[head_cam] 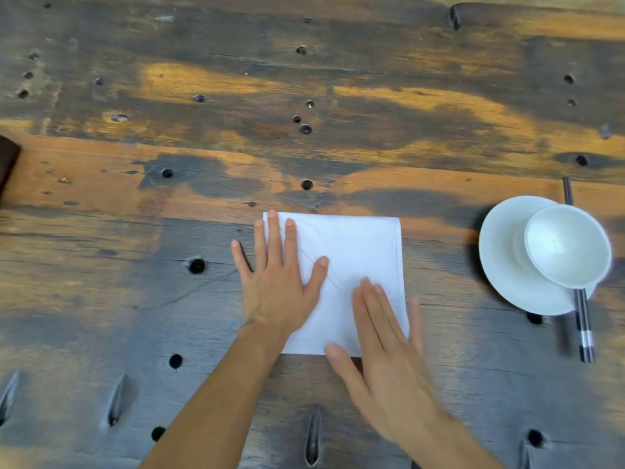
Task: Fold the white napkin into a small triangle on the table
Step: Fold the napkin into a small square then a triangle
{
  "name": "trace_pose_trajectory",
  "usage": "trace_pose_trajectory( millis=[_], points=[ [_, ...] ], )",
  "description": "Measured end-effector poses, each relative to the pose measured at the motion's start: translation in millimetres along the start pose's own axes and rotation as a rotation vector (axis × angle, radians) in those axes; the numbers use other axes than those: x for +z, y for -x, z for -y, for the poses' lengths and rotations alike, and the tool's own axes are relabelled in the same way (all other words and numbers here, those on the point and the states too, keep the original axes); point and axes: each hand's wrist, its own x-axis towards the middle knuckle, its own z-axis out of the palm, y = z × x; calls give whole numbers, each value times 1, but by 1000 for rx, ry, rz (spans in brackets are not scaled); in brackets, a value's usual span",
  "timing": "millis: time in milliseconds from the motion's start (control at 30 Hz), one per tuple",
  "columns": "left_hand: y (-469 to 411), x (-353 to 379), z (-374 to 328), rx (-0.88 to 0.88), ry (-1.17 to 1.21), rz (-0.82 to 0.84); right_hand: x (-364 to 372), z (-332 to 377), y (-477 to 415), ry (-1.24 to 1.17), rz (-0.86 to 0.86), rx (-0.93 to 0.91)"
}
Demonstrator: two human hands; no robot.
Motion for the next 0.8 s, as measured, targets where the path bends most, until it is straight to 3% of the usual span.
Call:
trace_pose_trajectory(
  millis=[100, 267, 567, 800],
  points=[
    [0, 4, 4, 8, -48, 16, 1, 21, -65, -116, 94, 8],
    [-2, 7, 7, 21, -114, 59, 26, 32, -134, 6, 198, 23],
    [-2, -1, 1, -10, -30, 46, 23, -27, -112, 13, 122, 267],
    [-1, 2, 0, -17, 4, 13, 14, -39, -105, 59, 98, 275]
  ],
)
